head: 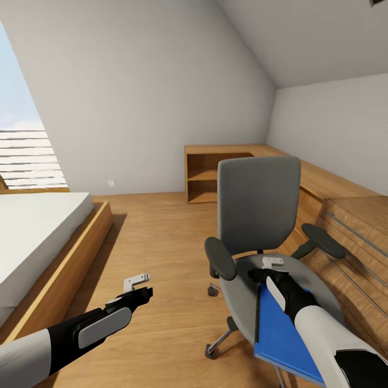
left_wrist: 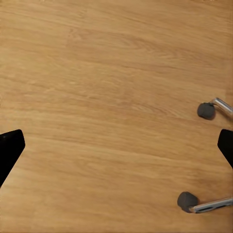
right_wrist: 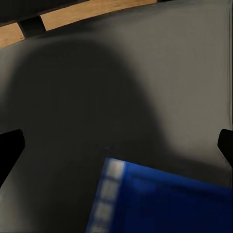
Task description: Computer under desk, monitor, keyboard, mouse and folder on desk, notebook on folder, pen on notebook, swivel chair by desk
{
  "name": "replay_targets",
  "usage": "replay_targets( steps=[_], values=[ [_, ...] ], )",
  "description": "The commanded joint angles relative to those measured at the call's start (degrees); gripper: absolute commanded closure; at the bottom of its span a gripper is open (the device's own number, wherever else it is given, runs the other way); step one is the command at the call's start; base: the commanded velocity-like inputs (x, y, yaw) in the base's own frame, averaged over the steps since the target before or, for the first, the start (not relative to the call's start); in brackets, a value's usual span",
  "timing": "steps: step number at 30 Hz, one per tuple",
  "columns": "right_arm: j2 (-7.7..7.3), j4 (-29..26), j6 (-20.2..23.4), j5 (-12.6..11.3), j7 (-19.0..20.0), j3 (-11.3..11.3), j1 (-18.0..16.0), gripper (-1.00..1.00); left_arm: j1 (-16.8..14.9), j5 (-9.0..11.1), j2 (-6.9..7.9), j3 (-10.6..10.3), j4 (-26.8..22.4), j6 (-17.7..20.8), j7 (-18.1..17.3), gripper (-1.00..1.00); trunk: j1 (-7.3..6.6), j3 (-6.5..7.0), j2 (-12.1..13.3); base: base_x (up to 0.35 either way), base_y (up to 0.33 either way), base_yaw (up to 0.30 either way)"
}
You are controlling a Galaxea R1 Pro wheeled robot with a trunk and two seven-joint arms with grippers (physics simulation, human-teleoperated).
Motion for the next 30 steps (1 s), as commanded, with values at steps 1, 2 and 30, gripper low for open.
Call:
replay_targets(
  steps=[1,2,30],
  values=[
    [-0.06,-0.2,0.2,-0.6,-0.4,0.3,0.0,-1.00,-0.1,0.3,0.04,-0.2,-0.1,-0.1,0.2,-1.00,-0.23,0.13,0.4,0.000,0.000,0.000],
    [-0.07,-0.2,0.0,-0.6,-0.4,0.3,0.0,-1.00,-0.1,0.3,0.05,-0.2,-0.1,-0.1,0.2,-1.00,-0.45,0.30,0.8,0.000,0.000,0.000],
    [-0.43,-3.5,-8.6,-1.3,-0.4,-0.9,0.0,-1.00,-0.1,0.3,0.04,-0.2,0.0,-0.1,0.3,-1.00,-5.94,4.79,10.8,0.000,0.000,0.000]
  ],
)
